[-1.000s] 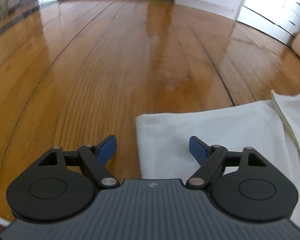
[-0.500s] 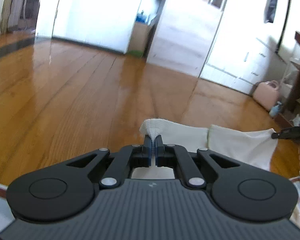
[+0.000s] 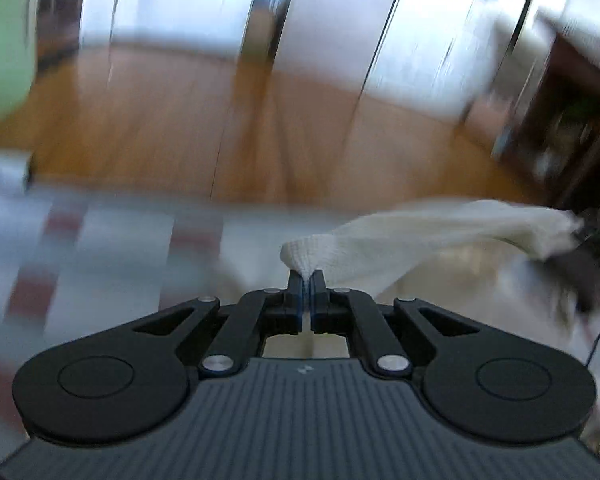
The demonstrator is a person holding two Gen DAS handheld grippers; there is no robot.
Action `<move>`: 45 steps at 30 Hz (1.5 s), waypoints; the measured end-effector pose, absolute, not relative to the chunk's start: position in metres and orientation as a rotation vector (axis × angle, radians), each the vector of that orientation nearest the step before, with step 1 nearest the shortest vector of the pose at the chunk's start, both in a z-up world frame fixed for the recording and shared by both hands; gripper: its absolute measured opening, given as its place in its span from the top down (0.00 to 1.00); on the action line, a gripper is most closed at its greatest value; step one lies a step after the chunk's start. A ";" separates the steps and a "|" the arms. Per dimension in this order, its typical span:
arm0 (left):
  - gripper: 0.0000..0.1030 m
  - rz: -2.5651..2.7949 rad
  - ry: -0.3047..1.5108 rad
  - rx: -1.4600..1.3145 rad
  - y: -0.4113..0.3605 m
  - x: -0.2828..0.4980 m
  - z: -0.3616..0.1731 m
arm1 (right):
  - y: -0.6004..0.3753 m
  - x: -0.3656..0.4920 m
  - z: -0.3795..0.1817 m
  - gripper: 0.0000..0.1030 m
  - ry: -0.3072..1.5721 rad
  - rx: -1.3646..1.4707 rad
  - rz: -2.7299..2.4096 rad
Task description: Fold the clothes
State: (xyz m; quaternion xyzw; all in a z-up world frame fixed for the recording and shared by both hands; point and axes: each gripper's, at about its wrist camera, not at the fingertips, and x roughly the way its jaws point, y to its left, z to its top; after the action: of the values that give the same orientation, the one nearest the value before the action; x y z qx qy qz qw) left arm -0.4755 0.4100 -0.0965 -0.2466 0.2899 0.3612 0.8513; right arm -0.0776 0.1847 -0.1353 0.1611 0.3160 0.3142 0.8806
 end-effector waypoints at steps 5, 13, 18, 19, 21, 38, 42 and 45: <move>0.97 0.775 0.731 -0.538 0.390 -0.469 -0.125 | 0.160 -0.102 -0.179 0.98 0.661 0.046 0.658; 0.97 0.829 0.656 -0.532 0.366 -0.494 -0.089 | 0.140 -0.106 -0.160 0.98 0.477 0.006 0.729; 0.97 0.799 0.701 -0.598 0.352 -0.494 -0.098 | 0.121 -0.113 -0.147 0.98 0.420 0.015 0.724; 0.97 0.796 0.745 -0.596 0.350 -0.491 -0.106 | 0.116 -0.112 -0.151 0.98 0.439 0.026 0.716; 0.97 0.790 0.853 -0.583 0.349 -0.482 -0.126 | 0.112 -0.106 -0.170 0.98 0.528 0.028 0.706; 0.80 0.565 0.723 -0.209 0.326 -0.402 -0.092 | 0.091 -0.143 -0.208 0.59 0.905 -0.064 0.869; 0.61 0.434 0.729 -0.057 0.311 -0.364 -0.124 | 0.109 -0.136 -0.232 0.59 1.092 0.148 0.981; 0.51 0.331 0.773 -0.005 0.300 -0.345 -0.138 | 0.133 -0.133 -0.248 0.59 1.165 0.108 0.955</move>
State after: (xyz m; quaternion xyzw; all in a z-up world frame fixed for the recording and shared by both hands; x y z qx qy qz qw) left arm -0.3450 0.3001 -0.1383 -0.0027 0.3752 0.1605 0.9129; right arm -0.1325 0.1331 -0.2478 0.0490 0.5287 0.4335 0.7281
